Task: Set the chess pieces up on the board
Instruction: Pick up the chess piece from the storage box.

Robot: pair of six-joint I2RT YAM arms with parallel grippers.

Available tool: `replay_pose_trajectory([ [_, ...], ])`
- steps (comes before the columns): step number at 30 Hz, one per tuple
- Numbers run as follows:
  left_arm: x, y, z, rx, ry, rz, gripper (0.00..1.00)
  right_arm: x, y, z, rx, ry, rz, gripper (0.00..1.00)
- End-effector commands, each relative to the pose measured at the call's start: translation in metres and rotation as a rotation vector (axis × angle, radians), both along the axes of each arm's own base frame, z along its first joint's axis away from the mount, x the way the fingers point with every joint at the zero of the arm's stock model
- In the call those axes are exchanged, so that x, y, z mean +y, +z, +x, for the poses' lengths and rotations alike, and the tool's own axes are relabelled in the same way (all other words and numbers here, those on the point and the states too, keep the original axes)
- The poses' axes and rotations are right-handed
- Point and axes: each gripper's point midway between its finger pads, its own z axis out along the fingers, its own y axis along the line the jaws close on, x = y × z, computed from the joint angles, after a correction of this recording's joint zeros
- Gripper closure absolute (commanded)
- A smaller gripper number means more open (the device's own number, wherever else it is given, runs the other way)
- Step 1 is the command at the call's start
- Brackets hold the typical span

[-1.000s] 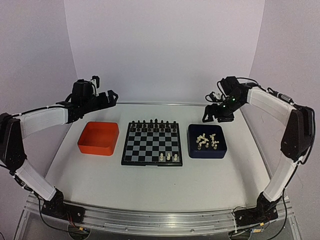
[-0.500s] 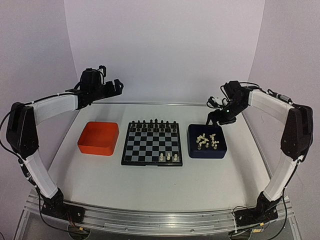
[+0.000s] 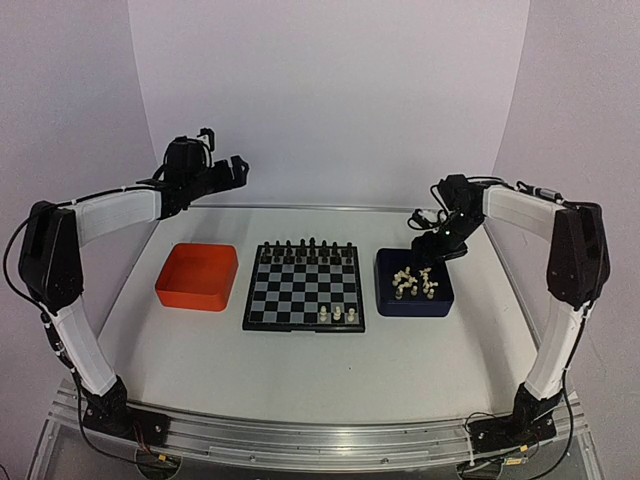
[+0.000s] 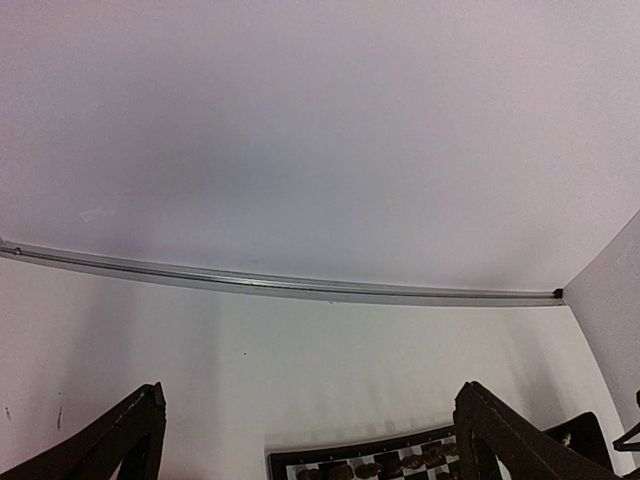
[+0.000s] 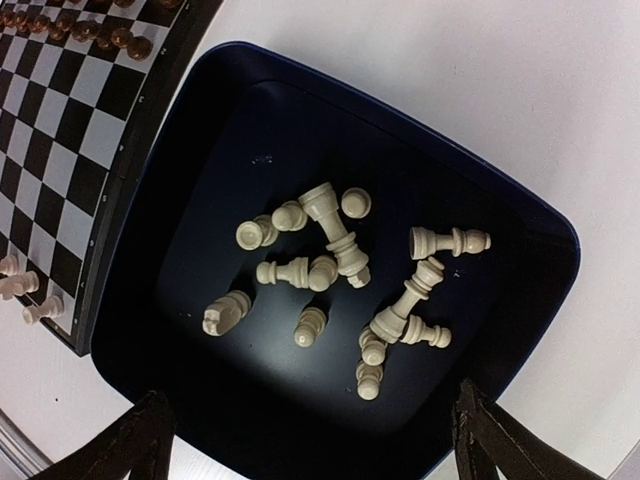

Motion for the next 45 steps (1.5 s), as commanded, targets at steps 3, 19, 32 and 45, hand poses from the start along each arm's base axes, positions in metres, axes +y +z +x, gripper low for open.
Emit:
replay_pose_trajectory([
  [3, -0.003, 0.025, 0.02, -0.086, 0.023, -0.007, 0.0, 0.002, 0.004, 0.016, -0.004, -0.046, 0.011, 0.08],
  [19, -0.003, 0.026, 0.032, -0.104, 0.053, -0.02, 0.0, 0.006, -0.007, 0.024, 0.024, -0.063, 0.022, 0.1],
  [32, -0.007, 0.018, 0.042, -0.108, 0.045, -0.01, 0.0, 0.005, -0.01, 0.023, 0.048, -0.092, 0.016, 0.12],
  [45, -0.008, 0.013, 0.042, -0.095, 0.042, -0.01, 0.0, -0.005, -0.016, 0.029, 0.057, -0.16, -0.035, 0.26],
])
